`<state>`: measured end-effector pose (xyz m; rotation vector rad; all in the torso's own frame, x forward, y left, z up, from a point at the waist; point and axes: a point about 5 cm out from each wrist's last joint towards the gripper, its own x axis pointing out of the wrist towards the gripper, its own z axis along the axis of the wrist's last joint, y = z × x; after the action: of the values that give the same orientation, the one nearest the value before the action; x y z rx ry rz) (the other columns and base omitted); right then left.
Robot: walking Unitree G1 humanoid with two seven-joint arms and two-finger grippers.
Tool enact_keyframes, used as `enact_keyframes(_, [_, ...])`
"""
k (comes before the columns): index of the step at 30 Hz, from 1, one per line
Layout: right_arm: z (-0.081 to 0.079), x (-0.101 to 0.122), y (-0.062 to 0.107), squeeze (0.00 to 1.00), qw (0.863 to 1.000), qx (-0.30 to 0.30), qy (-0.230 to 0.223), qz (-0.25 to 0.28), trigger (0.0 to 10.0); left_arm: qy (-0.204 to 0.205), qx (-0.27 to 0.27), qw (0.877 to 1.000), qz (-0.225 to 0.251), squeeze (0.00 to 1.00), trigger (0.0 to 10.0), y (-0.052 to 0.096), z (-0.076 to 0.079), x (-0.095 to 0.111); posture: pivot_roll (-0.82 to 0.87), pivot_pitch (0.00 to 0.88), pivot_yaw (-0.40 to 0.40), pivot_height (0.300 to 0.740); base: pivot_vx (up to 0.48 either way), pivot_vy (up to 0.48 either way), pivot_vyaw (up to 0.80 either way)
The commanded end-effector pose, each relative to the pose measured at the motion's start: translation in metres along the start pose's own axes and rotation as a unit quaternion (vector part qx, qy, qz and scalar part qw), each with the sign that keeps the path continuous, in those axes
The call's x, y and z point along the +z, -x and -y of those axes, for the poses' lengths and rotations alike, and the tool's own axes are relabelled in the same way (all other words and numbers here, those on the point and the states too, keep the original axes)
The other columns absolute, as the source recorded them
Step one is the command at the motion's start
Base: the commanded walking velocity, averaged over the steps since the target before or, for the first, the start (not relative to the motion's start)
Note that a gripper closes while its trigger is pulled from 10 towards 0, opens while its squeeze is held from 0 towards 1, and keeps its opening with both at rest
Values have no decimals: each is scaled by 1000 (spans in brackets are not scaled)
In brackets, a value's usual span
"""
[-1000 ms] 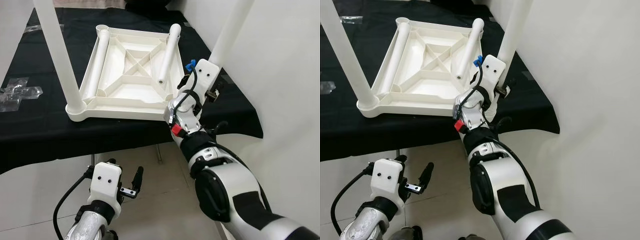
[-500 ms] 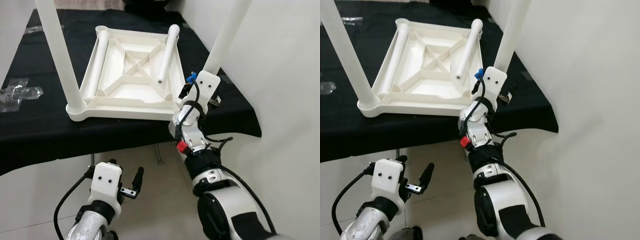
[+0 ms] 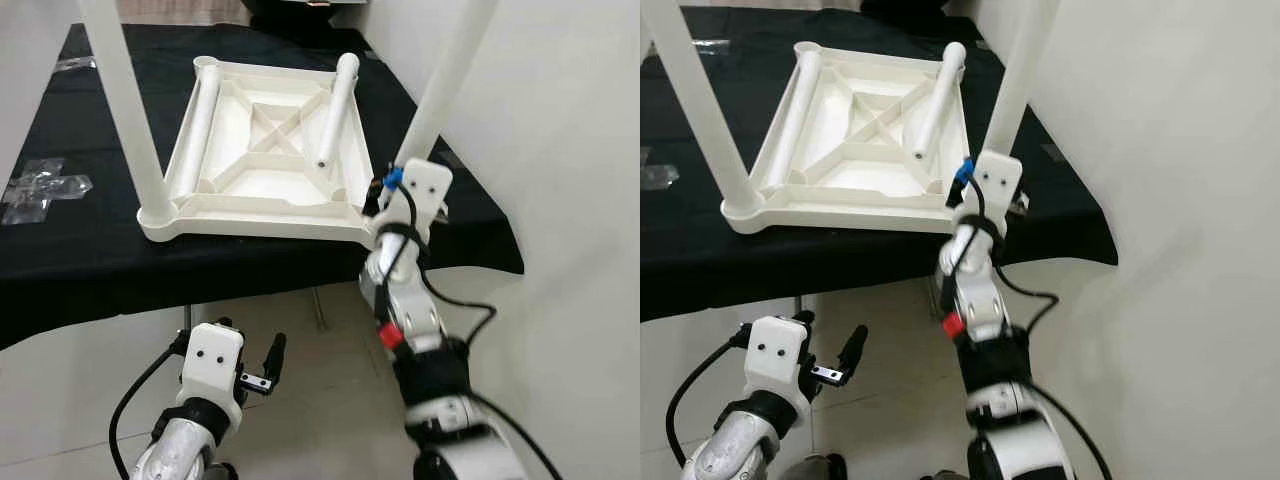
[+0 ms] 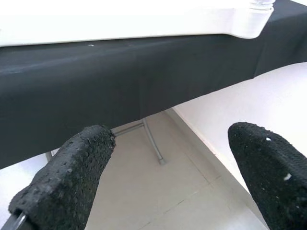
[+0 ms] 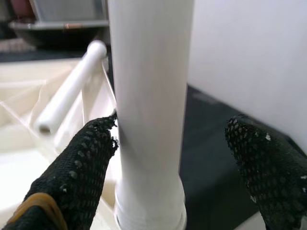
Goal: Building children table
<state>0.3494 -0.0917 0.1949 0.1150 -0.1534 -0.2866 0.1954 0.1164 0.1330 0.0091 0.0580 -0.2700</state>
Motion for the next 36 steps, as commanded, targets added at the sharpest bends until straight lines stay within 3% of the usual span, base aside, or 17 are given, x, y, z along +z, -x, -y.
enact_keyframes(1, [-4,-5,10,0,999,49,-7,-13,10000,8,-6,1000,-8,0,10000,0,2,-5,124,129,-123,740,0,0,0])
enact_keyframes(9, [8,-13,31,0,993,111,27,-15,10000,7,-6,1000,-7,0,10000,-1,1,-5,122,128,-124,740,0,0,0])
enact_keyframes(13, [29,-18,48,0,980,183,71,-24,10000,7,-8,1000,-9,0,10000,0,1,-6,112,130,-121,740,0,0,0])
enact_keyframes(15, [38,-20,47,0,980,177,90,-25,10000,7,-8,1000,-8,0,10000,0,1,-5,109,138,-120,740,0,0,0])
enact_keyframes(18, [75,-28,37,0,977,131,161,-45,10000,7,-8,1000,-7,0,10000,0,0,-4,107,146,-119,740,0,0,0])
enact_keyframes(22, [85,-28,33,0,977,116,174,-49,10000,7,-7,1000,-7,0,10000,0,0,-4,109,147,-119,740,0,0,0])
enact_keyframes(27, [116,-31,18,0,966,61,247,-54,10000,5,-9,1000,-9,0,10000,0,0,-5,110,149,-119,740,0,0,0])
enact_keyframes(30, [123,-33,8,0,962,35,266,-55,10000,4,-9,1000,-9,0,10000,0,-1,-5,114,151,-111,740,0,0,0])
enact_keyframes(36, [113,-35,-23,0,964,18,258,-57,10000,0,-12,1000,1,0,10000,1,-1,1,140,173,-113,740,0,0,0])
